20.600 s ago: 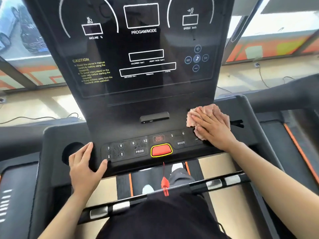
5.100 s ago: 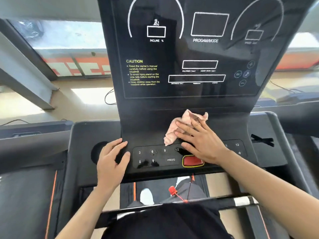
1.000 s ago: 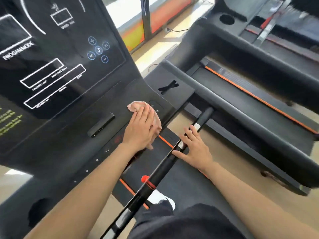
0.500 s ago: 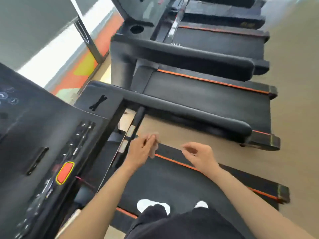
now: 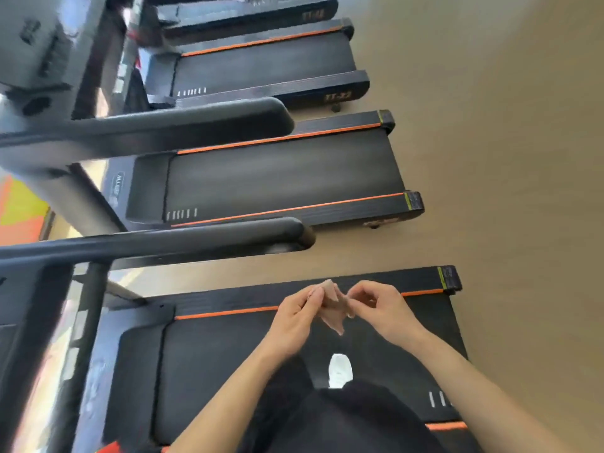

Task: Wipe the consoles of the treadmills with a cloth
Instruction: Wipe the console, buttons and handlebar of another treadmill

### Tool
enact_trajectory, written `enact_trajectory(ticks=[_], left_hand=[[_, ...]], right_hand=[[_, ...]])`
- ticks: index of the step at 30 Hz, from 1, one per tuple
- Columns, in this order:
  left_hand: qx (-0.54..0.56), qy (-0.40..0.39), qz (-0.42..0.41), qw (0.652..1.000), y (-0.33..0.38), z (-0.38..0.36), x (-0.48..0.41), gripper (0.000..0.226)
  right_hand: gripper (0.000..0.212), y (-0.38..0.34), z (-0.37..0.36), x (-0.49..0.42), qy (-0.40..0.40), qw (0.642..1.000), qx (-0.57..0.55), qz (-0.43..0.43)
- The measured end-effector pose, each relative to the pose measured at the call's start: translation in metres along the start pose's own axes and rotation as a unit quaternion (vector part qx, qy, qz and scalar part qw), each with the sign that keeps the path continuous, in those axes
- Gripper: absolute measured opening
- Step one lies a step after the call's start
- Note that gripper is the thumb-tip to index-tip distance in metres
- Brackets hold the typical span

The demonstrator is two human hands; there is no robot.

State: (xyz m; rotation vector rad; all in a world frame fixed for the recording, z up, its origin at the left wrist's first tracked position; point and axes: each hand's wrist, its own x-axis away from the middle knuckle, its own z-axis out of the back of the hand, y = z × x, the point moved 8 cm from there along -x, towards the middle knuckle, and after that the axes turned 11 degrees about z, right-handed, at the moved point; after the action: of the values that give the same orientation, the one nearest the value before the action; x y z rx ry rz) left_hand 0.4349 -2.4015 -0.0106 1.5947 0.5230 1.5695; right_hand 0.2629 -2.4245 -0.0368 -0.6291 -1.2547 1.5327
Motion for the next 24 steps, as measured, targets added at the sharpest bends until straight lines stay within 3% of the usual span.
enact_trajectory(ticks=[6,10,16,24], left_hand=[[-0.051,-0.042,-0.026,0.997,0.05,-0.038,-0.055,0.03],[-0.016,-0.041,-0.042,0.998,0.084,-0.045,-0.111,0.025],[0.059,-0.016,-0.035,0.998,0.143,-0.031,-0.206,0.015],[0.054,0.015,-0.099,0.993,0.235,0.017,-0.296,0.018]], right_hand=[[0.01,0.031,0.08,-0.005,0.1,0.994,-0.009,-0.05],[0.013,0.036,0.124,-0.038,0.122,0.991,0.005,-0.062],[0.035,0.033,0.187,-0.13,0.092,0.991,0.076,-0.062],[0.018,0.017,0.23,-0.267,-0.046,0.983,0.17,-0.054]])
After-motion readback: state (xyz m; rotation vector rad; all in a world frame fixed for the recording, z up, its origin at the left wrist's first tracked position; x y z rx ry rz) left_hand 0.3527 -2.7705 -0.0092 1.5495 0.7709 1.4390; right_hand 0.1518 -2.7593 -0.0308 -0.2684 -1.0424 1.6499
